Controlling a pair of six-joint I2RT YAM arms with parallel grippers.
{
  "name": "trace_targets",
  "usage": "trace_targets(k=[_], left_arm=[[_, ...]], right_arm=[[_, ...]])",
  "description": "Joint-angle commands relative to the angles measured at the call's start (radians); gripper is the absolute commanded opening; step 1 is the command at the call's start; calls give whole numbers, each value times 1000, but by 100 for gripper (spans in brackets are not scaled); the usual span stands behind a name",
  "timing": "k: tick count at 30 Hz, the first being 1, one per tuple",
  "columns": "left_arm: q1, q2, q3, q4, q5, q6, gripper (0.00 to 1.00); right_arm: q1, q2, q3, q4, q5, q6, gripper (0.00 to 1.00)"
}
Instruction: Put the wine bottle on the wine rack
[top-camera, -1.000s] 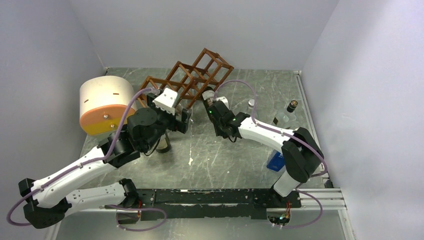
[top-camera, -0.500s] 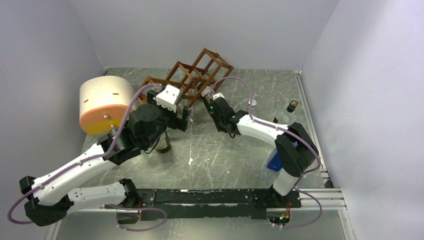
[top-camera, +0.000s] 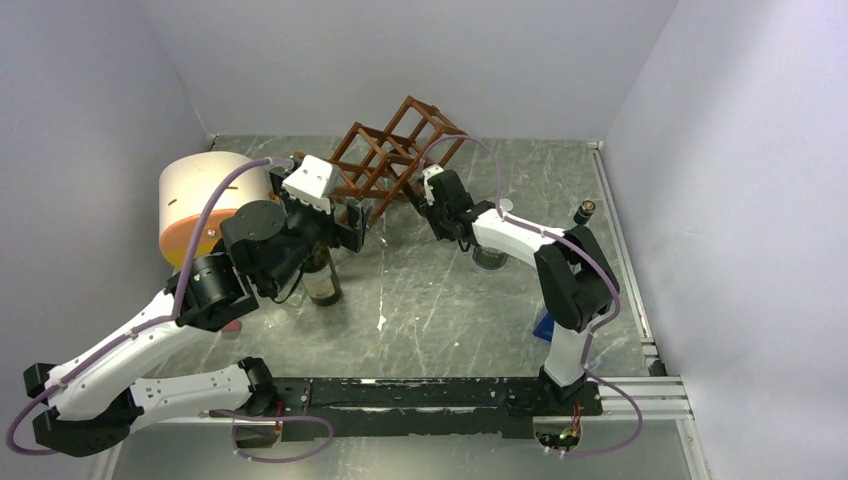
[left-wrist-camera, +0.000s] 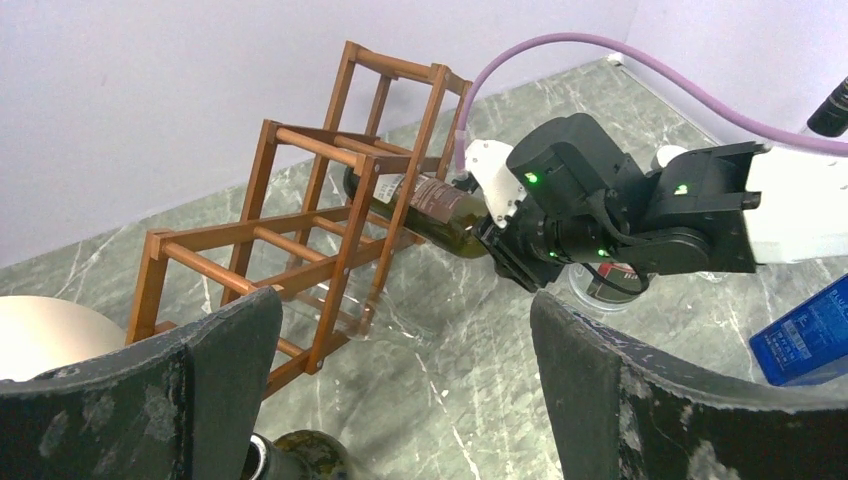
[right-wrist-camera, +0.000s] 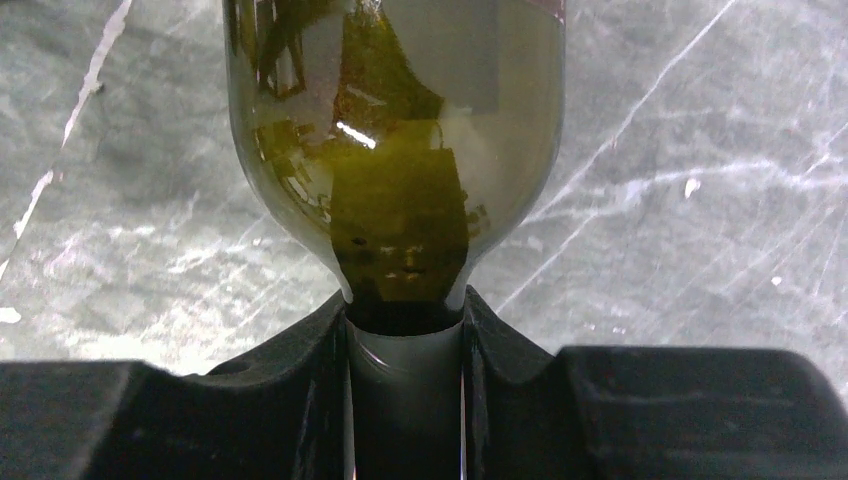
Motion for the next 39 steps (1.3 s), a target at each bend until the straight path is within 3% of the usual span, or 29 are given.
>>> trace_targets(k=[1,7,12,23,31,39], left_arm=[[-4,-15,38,-18,-20,14,98],[-4,-9,45,-22,-24,17,98],[-4,0,53,-34,-25,16,98],[-4,-9,51,-55,-27,-5,98],[-5,-17,42,-52,-21,-14,98],[-4,-26,43,-70,-17,-27,98]], right_arm=[[-2,18,108,185,-44,-49,0],[-7,83,182,162,-40,-55,0],[-8,128,232,159,-29,-46,8],[-9,208,338,149,-28,-20,27],[-8,237,363,124,-28,-23,61],[-9,191,354,81,-46,-4,65]])
